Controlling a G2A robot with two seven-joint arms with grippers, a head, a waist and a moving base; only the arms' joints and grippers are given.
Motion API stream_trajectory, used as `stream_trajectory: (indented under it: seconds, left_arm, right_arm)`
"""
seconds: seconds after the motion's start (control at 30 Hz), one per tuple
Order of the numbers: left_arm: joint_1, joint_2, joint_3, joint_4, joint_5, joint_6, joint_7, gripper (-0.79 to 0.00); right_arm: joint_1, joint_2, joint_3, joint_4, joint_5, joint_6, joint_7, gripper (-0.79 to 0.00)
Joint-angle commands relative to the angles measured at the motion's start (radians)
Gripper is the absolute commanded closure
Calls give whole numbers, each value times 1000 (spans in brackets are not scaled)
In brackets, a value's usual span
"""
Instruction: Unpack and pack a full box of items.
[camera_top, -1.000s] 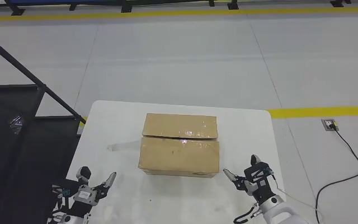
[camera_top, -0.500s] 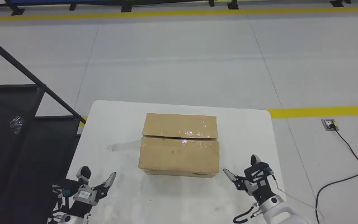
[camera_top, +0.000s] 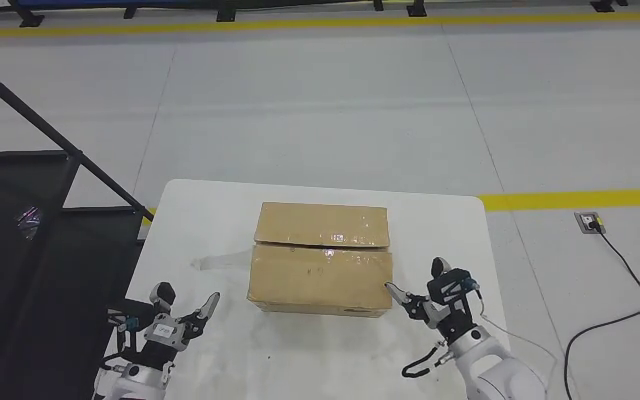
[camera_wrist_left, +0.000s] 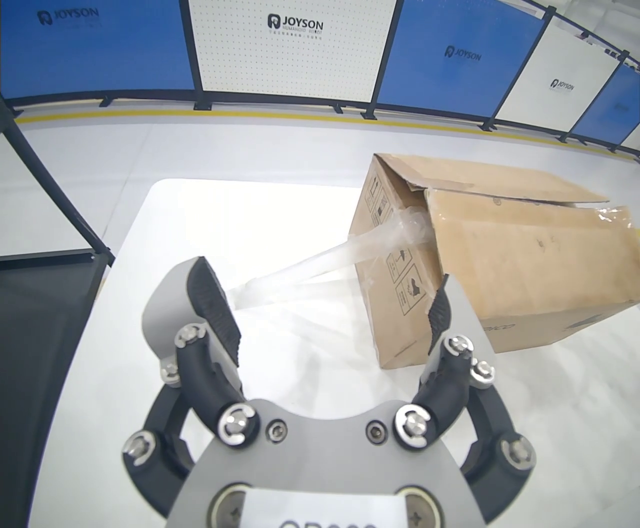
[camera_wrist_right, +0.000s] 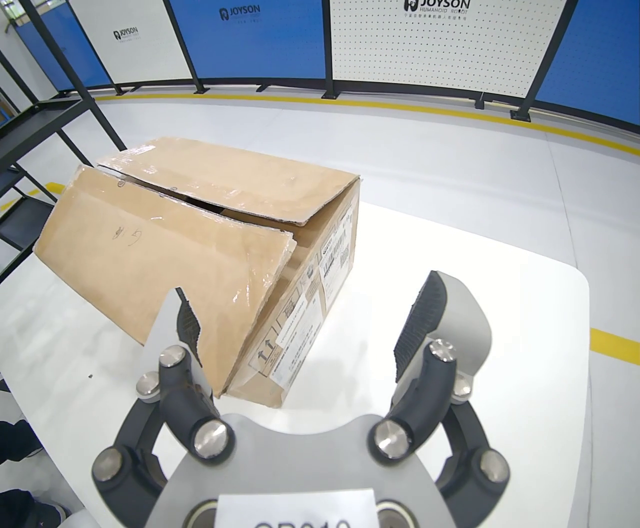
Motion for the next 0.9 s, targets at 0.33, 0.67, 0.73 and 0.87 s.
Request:
stream_trajectory:
  seconds: [0.33,0.67,0.73,0.87]
  left_arm:
    - [-21,-1,11,2,-34,-14,-37,-785]
    - [-149,-1,20,49,-235,-96,-190,-785]
    - [-164,-1,14,58,-278,-105,-212,-785]
    - [-172,0,7,65,-316,-115,-245,-785]
  right_arm:
    - [-1,-3,1,10,61,-3,-23,-785]
    - [132,-4,46,177,548,-297,63,-785]
    - [173,-3,49,234,670,-347,127,-785]
    - [259,0,37,335,816,-383,260,-785]
